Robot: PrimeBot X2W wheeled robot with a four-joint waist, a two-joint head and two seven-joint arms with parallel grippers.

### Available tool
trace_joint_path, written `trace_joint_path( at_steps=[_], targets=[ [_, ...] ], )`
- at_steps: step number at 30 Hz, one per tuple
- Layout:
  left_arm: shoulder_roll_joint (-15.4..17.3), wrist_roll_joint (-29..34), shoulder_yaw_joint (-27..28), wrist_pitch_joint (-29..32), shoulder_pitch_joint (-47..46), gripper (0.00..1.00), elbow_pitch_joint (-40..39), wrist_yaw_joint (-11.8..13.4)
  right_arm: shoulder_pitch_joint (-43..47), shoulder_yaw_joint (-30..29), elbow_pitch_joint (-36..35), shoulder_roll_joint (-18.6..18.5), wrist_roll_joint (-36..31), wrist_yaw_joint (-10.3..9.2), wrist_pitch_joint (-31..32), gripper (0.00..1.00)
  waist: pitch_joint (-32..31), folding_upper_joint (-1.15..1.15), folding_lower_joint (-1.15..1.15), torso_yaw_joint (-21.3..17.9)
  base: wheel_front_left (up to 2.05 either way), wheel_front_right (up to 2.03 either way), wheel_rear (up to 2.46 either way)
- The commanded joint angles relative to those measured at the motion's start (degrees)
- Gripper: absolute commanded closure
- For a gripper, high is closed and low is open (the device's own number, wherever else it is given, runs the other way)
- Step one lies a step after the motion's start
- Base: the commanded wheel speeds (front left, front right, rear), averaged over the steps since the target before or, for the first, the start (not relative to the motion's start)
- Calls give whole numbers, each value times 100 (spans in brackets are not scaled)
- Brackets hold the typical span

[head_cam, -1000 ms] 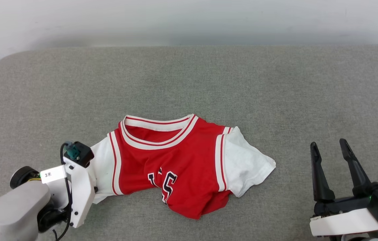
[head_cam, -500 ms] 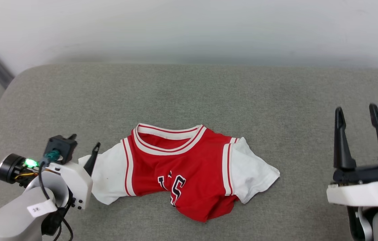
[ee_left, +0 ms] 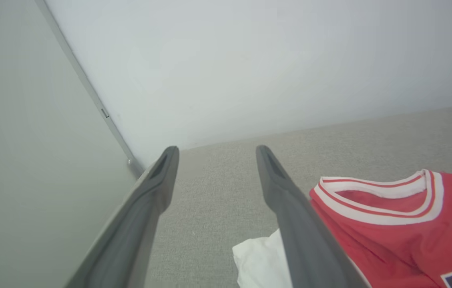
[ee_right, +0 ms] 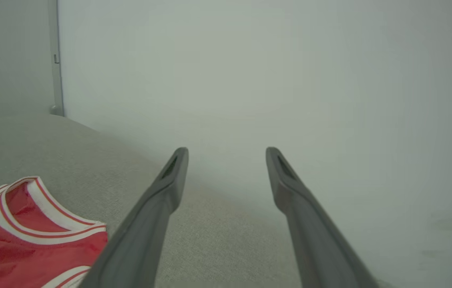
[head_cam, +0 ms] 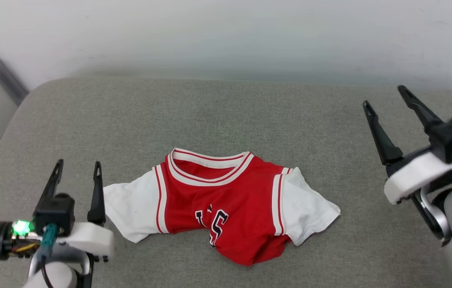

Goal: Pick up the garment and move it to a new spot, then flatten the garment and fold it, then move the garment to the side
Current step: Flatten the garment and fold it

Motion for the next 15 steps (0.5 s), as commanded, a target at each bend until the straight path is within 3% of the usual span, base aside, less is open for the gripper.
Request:
trace_joint_path(
  at_steps=[1,8,15],
  targets=[
    [-105,161,161,-15,205,0,-106,49,-173,178,76,-144,175,-4,242,0,6,0,0,3,0,0,0],
    [-856,1090,1132,-15,1166,0,-666,-32,-1028,1874,108,-1205,1681,-4,2559,0,127,0,0,78,0,0,0],
    [-1484,1593,1655,-16,1475,0,-705,-522,-1634,3354,-31,-1971,3231,-4,4772,0,370,0,0,243,0,0,0]
  ],
)
